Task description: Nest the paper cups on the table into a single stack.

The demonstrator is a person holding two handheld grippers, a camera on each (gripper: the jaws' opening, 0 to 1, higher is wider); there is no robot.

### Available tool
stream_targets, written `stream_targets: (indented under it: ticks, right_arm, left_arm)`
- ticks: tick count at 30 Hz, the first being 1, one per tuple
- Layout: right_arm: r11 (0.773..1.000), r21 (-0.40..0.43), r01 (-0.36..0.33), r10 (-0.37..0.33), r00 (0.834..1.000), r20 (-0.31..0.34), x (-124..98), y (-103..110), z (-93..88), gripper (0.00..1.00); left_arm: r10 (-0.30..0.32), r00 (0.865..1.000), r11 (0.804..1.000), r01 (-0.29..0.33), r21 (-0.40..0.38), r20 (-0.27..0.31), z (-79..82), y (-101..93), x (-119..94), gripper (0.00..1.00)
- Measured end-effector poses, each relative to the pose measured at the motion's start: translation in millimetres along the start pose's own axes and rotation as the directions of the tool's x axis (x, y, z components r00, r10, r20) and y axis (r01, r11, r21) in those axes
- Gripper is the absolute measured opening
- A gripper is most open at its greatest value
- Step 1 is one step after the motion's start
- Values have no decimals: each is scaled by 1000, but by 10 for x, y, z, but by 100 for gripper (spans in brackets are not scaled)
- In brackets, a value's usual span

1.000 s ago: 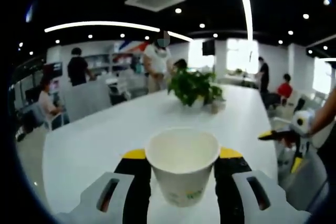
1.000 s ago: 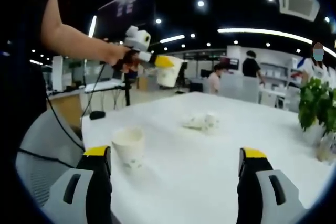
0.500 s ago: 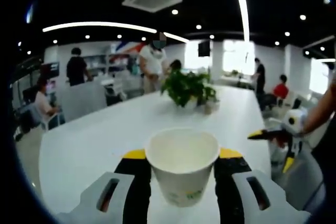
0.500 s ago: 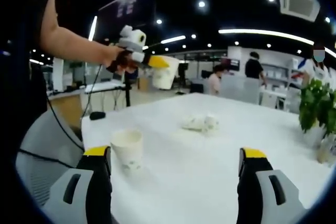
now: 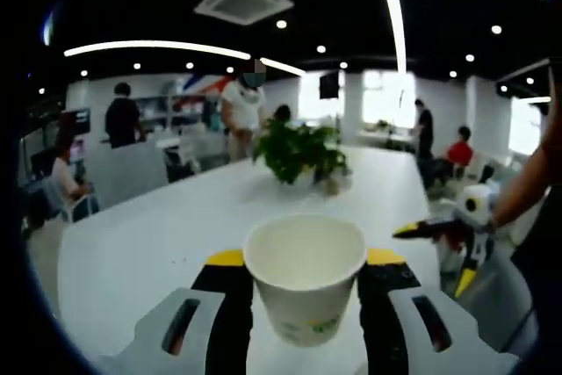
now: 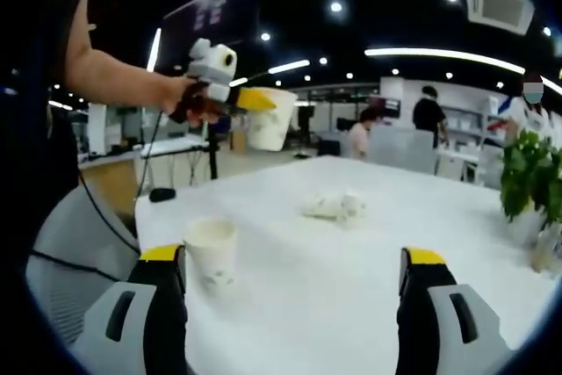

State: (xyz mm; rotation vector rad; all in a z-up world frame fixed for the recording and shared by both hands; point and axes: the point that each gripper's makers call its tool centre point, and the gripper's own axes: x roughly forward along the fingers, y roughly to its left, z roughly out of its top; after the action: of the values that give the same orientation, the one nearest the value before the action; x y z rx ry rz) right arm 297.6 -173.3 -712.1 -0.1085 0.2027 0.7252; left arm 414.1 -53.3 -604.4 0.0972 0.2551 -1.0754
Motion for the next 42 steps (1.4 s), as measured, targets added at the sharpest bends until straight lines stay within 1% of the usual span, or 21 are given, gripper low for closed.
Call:
stream_targets:
  ticks: [6,15,18,20,25,29,33,36,42]
  right_arm:
    - [1000,2,-2,2,1000,-4,0,5,-20,100]
    - [1000,9,1,-1,1000,-1,6,-14,-24,100]
    - [1000,9,1,-1,1000,0,9,-12,-15,100]
    - [1000,9,5,-5,1000,1,9,-23,-17,100]
    - [1000,18,13,-13,1000,4,6,-25,-23,100]
    - [1000,19,12,-12,1000,3,7,-14,-28,100]
    - [1000,24,16,-16,1000,4,3,-26,-37,100]
    - [1000,23,14,-14,1000,4,5,-23,-44,100]
    - [1000,27,16,-17,1000,6,11,-21,-43,100]
  left_arm:
    - [-15,1000,1000,15,2,5,2,-120,6,44]
    - [-20,1000,1000,20,6,13,-3,-267,-29,44]
    - [-15,1000,1000,15,4,21,10,-285,-44,44]
    - [-1,1000,1000,1,6,25,15,-284,-49,44]
    - [13,999,1000,-13,-10,50,56,-321,-88,44]
    - [27,998,1000,-27,2,52,52,-350,-123,44]
    - [43,997,999,-42,-4,62,47,-371,-161,44]
    - [46,997,999,-45,-17,65,35,-398,-185,44]
    - [46,996,999,-45,-2,74,77,-468,-218,44]
